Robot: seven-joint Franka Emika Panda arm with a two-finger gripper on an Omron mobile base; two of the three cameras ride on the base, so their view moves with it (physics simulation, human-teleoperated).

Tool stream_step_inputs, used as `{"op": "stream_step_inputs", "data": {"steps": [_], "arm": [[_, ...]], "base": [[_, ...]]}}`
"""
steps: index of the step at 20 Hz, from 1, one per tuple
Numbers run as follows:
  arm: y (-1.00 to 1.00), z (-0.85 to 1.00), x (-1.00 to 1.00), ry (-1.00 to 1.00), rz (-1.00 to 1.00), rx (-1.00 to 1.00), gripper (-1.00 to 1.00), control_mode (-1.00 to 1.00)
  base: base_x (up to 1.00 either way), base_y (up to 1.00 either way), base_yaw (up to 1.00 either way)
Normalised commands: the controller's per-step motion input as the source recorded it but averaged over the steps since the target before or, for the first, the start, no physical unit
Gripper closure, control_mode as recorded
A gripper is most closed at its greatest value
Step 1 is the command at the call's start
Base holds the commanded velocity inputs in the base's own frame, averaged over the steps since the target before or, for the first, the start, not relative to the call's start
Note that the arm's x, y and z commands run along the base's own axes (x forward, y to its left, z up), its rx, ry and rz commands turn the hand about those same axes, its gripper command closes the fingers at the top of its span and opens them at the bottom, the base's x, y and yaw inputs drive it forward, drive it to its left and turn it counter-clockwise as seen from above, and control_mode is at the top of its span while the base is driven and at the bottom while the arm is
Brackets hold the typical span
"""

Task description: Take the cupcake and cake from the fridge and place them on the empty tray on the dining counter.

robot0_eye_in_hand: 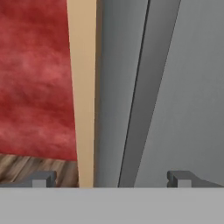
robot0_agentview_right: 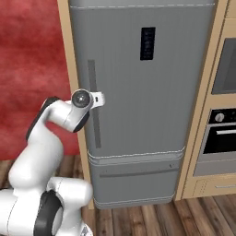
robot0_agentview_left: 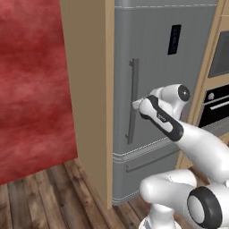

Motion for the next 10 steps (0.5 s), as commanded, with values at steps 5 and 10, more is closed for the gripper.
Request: {"op": "stream_step_inputs", "data": {"steps": [5, 10], "arm": [[0.00, -0.15, 0.62, 0.00, 0.01, 0.00, -1.00, -1.00], [0.00, -0.24, 0.56, 0.00, 0.00, 0.02, -1.00, -1.00]], "base": [[0.00, 0.00, 0.00], [0.00, 0.00, 0.00]]}}
